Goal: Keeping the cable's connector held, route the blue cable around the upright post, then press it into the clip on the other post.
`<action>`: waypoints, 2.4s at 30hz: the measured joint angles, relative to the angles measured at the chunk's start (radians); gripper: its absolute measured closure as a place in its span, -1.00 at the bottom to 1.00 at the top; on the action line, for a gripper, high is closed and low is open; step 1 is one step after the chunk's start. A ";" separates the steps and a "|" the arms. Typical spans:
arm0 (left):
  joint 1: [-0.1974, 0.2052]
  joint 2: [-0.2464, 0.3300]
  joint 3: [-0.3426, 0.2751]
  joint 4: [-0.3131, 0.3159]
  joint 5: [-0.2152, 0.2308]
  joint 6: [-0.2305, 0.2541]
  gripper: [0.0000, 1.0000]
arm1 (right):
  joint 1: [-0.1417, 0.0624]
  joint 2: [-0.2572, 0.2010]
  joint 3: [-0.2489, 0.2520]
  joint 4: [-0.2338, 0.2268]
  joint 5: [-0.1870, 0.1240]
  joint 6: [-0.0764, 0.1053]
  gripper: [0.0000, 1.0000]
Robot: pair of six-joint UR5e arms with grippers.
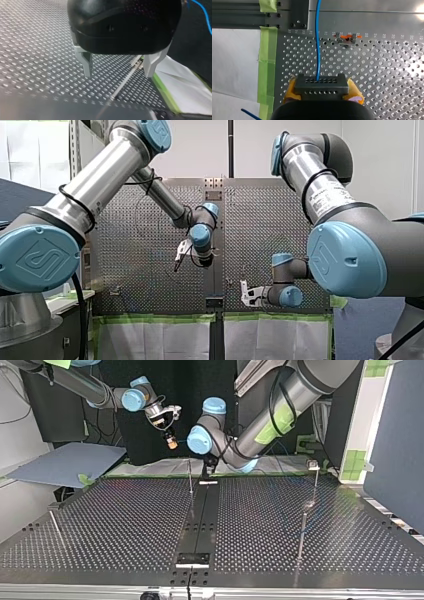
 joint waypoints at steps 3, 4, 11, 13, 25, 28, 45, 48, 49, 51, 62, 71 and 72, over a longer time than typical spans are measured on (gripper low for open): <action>0.007 -0.028 0.008 -0.028 0.003 0.018 -1.00 | 0.000 0.001 0.000 -0.001 0.001 0.000 1.00; 0.009 -0.036 0.010 -0.037 0.004 0.020 -1.00 | 0.000 0.002 0.000 -0.003 0.001 0.000 1.00; 0.030 -0.081 0.022 -0.100 0.018 0.028 -1.00 | 0.000 0.002 0.000 -0.011 0.002 -0.002 1.00; 0.032 -0.094 0.033 -0.115 0.030 0.034 -1.00 | 0.001 0.002 0.000 -0.011 0.002 -0.007 1.00; 0.027 -0.187 0.136 -0.228 0.116 0.070 -1.00 | 0.005 0.003 0.000 -0.011 -0.002 -0.016 1.00; 0.031 -0.192 0.149 -0.259 0.118 0.070 -1.00 | 0.006 0.003 0.000 -0.011 -0.003 -0.016 1.00; 0.054 -0.203 0.234 -0.442 0.184 0.064 -1.00 | 0.007 0.002 0.000 -0.009 -0.003 -0.017 1.00; 0.052 -0.223 0.262 -0.470 0.203 0.066 -1.00 | 0.007 0.002 0.000 -0.010 -0.003 -0.017 1.00; 0.051 -0.231 0.271 -0.479 0.209 0.067 -1.00 | 0.007 0.002 -0.001 -0.010 -0.003 -0.017 1.00; 0.051 -0.251 0.292 -0.500 0.223 0.070 -1.00 | 0.007 0.002 -0.001 -0.010 -0.003 -0.017 1.00; 0.062 -0.303 0.370 -0.617 0.250 0.072 -1.00 | 0.007 0.002 0.000 -0.009 -0.003 -0.017 1.00; 0.070 -0.324 0.379 -0.707 0.276 0.077 -1.00 | 0.007 0.002 -0.001 -0.010 -0.003 -0.017 1.00; 0.070 -0.330 0.382 -0.714 0.279 0.079 -1.00 | 0.007 0.002 0.000 -0.010 -0.003 -0.017 1.00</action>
